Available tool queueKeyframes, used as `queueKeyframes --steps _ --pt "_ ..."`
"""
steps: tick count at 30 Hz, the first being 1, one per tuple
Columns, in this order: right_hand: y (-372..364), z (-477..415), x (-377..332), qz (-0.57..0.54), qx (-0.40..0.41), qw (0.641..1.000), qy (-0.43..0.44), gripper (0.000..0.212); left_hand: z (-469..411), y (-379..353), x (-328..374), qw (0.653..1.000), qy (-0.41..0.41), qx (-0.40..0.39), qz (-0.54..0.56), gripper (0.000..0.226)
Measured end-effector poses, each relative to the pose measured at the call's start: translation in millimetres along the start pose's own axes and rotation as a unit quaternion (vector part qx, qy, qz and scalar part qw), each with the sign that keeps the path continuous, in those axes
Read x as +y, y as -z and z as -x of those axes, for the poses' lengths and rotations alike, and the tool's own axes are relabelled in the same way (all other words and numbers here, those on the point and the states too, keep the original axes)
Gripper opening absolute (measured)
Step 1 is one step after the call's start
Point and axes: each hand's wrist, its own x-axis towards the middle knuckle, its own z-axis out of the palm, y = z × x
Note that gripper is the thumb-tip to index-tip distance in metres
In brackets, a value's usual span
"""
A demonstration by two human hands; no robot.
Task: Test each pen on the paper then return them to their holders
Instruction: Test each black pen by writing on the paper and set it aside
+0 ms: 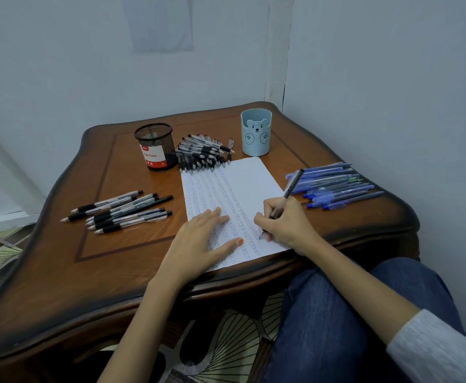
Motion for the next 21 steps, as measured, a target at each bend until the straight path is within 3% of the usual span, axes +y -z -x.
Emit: queueKeyframes --steps 6,21 --pt "-0.3 -0.1 0.7 0.003 -0.002 1.0 0.004 0.043 0.6 0.1 0.3 1.0 -0.001 0.001 0.002 0.087" --pt "-0.3 -1.0 3.7 -0.008 -0.002 1.0 0.001 0.038 0.7 -0.6 -0.7 1.0 -0.003 0.006 0.002 0.085"
